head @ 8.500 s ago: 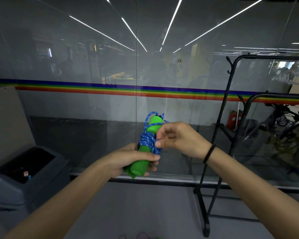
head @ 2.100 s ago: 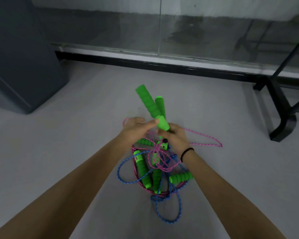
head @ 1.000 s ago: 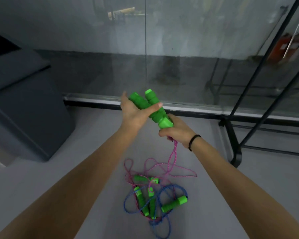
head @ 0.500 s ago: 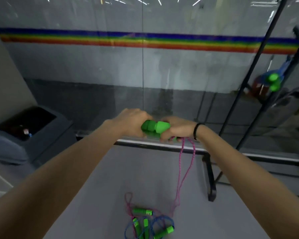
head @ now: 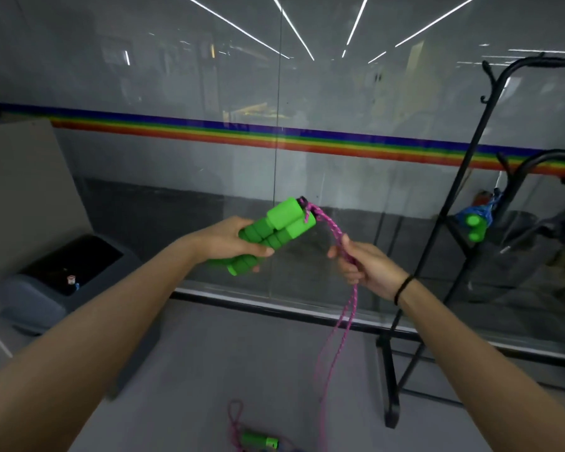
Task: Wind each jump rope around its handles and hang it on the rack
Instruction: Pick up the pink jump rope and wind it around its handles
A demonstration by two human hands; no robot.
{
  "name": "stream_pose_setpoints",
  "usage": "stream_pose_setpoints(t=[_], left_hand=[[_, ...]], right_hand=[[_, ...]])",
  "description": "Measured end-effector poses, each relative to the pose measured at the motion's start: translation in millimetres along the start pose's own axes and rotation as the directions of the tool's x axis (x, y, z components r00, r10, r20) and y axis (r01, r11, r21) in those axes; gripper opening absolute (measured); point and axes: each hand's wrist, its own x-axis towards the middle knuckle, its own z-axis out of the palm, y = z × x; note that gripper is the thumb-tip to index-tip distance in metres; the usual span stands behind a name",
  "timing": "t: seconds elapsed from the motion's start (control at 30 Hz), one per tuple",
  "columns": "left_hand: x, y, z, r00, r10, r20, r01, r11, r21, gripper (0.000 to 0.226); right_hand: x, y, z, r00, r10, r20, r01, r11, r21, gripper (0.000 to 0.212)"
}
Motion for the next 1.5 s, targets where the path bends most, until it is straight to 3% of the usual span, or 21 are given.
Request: stream_pose_setpoints(t=[0.07,0.1,0.17,0.2,0.27,0.37,0.47,0.53,0.57,0.63,0.7,0.77,0.83,0.9,1.0,1.07,1.13,1.23,1.3,1.37,1.5], left_hand=[[-5.3,-4.2,-4.6,1.0,-0.021,-0.019,0.019,0.995,-0.102,0.013],[-6.3,-6.0,-5.5,0.999,-0.031,-0.011,0.029,0.989,-0.142,0.015],[-5.4,-7.2,-4.1,0.999,-0.043,0.008,0.044,0.984,-0.173,0.019],[-3.2,-6.5,-2.0,0.999,-0.049,0.012,0.051,0.984,-0.17,0.018],[4.2,-5.1,5.3,0.998,-0.062,0.004,0.062,0.99,-0.127,0.01],[8.8,-5.0,9.5,0.998,0.029,-0.063,-0.005,0.939,0.345,0.009],[-2.7,-3.4,13.1,1.0,0.022,0.021,-0.031,0.661,0.75,0.017],[-7.5,-3.4,12.5,0.991,0.025,0.13,-0.126,0.477,0.87,0.025],[-8.6,-2.9,9.6,0.98,0.041,0.196,-0.195,0.426,0.884,0.024],[-11.2,-0.8,1.3,0.945,0.116,0.306,-0.325,0.433,0.841,0.015],[-10.7,-0.7,-8.8,0.921,0.207,0.329,-0.389,0.503,0.772,0.012],[-10.4,-0.7,-16.0,0.906,0.321,0.276,-0.423,0.671,0.609,0.015],[-6.5,-0.2,-19.6,0.889,0.428,0.163,-0.457,0.819,0.347,0.025],[1.6,-0.6,-20.9,0.891,0.454,0.03,-0.451,0.875,0.176,0.024],[15.5,-5.5,-18.2,0.905,0.415,-0.093,-0.397,0.902,0.168,0.034],[21.2,-7.5,-12.0,0.912,0.383,-0.148,-0.357,0.917,0.179,0.029],[24.3,-5.8,-5.3,0.916,0.35,-0.198,-0.309,0.927,0.214,0.026],[29.1,-1.5,-1.0,0.918,0.308,-0.25,-0.191,0.895,0.402,0.033],[28.3,5.4,-0.3,0.935,0.264,-0.236,-0.071,0.792,0.606,0.04],[27.9,13.0,0.6,0.964,0.219,-0.148,-0.019,0.616,0.788,0.041],[25.6,27.8,2.2,0.991,0.102,0.087,-0.116,0.325,0.939,0.04]], right_hand=[[-11.4,13.3,6.4,0.994,-0.034,-0.099,0.048,0.989,0.138,0.028],[-15.3,20.5,14.1,0.985,-0.059,-0.16,0.075,0.992,0.098,0.025],[-17.1,32.2,38.0,0.946,-0.182,-0.269,0.116,0.963,-0.243,0.031],[-15.3,33.7,53.6,0.935,-0.246,-0.255,0.095,0.867,-0.49,0.038],[-8.9,19.2,84.9,0.972,-0.193,-0.134,0.0,0.568,-0.823,0.04],[5.8,-32.4,118.0,0.998,-0.069,0.012,0.024,0.182,-0.983,0.031],[18.5,-90.8,125.6,0.987,0.083,0.137,0.138,-0.001,-0.99,0.033],[27.6,-113.1,119.3,0.957,0.189,0.219,0.218,0.024,-0.976,0.032],[31.1,-118.2,112.4,0.945,0.209,0.252,0.237,0.096,-0.967,0.03],[33.8,-118.8,95.2,0.945,0.2,0.26,0.174,0.365,-0.915,0.026],[35.3,-106.4,75.0,0.964,0.147,0.22,0.072,0.655,-0.752,0.023],[40.1,-81.3,56.9,0.991,0.049,0.126,0.022,0.861,-0.508,0.02],[43.8,-54.6,49.2,1.0,-0.01,-0.018,0.004,0.958,-0.287,0.024],[41.4,-35.0,54.4,0.992,-0.029,-0.125,0.005,0.982,-0.19,0.019],[34.4,-24.9,70.1,0.974,-0.079,-0.213,0.031,0.976,-0.217,0.036],[30.1,-28.1,76.6,0.944,-0.186,-0.274,0.083,0.934,-0.347,0.04],[29.7,-34.3,78.6,0.924,-0.253,-0.286,0.05,0.822,-0.567,0.041],[30.7,-42.0,75.1,0.956,-0.175,-0.235,-0.106,0.542,-0.834,0.034],[29.6,-50.3,74.9,0.985,-0.085,-0.15,-0.111,0.356,-0.928,0.03],[25.5,-65.6,78.5,0.996,0.041,-0.083,-0.09,0.204,-0.975,0.031],[15.7,-101.0,79.2,0.984,0.173,0.052,0.035,0.105,-0.994,0.029]])
